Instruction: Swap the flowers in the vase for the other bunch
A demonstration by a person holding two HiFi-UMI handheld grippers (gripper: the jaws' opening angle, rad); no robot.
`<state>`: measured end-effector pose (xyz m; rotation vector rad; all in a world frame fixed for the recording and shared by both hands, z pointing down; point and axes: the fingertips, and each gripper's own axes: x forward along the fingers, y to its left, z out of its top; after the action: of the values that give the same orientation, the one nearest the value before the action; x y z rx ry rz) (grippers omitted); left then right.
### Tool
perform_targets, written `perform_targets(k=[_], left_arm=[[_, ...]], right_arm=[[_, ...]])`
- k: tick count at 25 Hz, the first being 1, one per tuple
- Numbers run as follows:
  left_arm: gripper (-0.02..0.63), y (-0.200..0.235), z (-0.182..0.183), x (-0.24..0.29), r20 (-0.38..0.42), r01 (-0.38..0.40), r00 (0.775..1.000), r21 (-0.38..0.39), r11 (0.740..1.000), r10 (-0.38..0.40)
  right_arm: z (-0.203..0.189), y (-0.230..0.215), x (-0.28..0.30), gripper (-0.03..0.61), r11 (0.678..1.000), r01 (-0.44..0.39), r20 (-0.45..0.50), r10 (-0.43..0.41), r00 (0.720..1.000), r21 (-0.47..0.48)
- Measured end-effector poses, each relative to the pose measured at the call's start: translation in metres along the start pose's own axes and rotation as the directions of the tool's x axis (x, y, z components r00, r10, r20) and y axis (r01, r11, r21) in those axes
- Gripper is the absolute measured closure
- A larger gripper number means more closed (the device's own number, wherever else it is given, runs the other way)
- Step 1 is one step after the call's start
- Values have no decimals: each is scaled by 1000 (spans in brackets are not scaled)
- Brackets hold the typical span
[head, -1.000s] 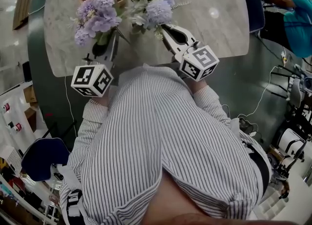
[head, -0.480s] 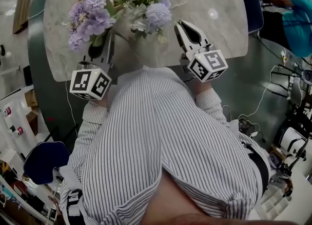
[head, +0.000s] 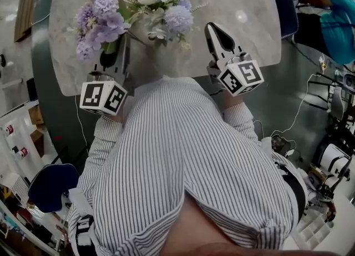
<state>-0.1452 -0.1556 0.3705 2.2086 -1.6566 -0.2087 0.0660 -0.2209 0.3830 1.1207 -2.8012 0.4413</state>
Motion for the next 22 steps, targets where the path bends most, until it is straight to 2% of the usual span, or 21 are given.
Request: perform_targets(k=[7,22], left_arm=[[566,-6,-3,-1,-17,31,999,-3,1000,-31],[566,-8,-6,4,-22,43,999,0,999,-43]], right_arm=[[30,27,7,561,997,-78,84,78,993,-13],[25,39,14,563,993,-108,63,110,992,-44]])
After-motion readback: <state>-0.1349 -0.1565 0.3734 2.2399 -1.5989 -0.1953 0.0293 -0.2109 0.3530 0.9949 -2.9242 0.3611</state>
